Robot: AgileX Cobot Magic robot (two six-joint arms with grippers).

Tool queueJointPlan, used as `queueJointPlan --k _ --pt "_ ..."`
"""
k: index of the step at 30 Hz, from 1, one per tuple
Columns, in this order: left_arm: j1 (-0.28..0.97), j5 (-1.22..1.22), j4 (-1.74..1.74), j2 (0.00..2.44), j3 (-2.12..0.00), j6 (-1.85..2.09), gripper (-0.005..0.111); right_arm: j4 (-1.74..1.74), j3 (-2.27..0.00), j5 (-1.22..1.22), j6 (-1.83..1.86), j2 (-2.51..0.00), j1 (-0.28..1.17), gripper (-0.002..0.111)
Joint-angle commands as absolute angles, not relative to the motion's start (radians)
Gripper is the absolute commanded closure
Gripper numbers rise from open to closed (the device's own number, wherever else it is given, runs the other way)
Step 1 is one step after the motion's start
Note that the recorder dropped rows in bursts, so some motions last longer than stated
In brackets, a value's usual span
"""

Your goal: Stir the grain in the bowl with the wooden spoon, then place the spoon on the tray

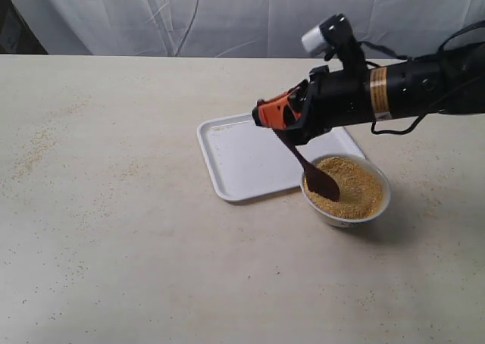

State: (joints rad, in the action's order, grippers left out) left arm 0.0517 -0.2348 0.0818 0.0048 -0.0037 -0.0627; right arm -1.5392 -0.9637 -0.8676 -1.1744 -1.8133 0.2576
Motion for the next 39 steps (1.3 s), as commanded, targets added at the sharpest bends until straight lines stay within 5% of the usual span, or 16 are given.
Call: queueJointPlan --k 1,18,29,39 --pt "0.051 -0.231 0.083 0.000 0.000 -0.066 0.107 -1.536 -0.962 -0.719 -1.177 -1.867 0.271 0.108" --pt "0.051 -0.231 0.083 0.000 0.000 -0.066 0.107 -1.385 -0.962 -0.383 -1.045 -1.744 0.269 0.108" --pt "0.051 -0.231 0.083 0.000 0.000 -0.066 0.107 -1.378 -0.960 -0.574 -1.098 -1.799 0.270 0.108" --pt "0.051 -0.231 0.083 0.000 0.000 -0.066 0.107 -1.378 -0.962 -0.399 -1.083 -1.835 0.269 0.108"
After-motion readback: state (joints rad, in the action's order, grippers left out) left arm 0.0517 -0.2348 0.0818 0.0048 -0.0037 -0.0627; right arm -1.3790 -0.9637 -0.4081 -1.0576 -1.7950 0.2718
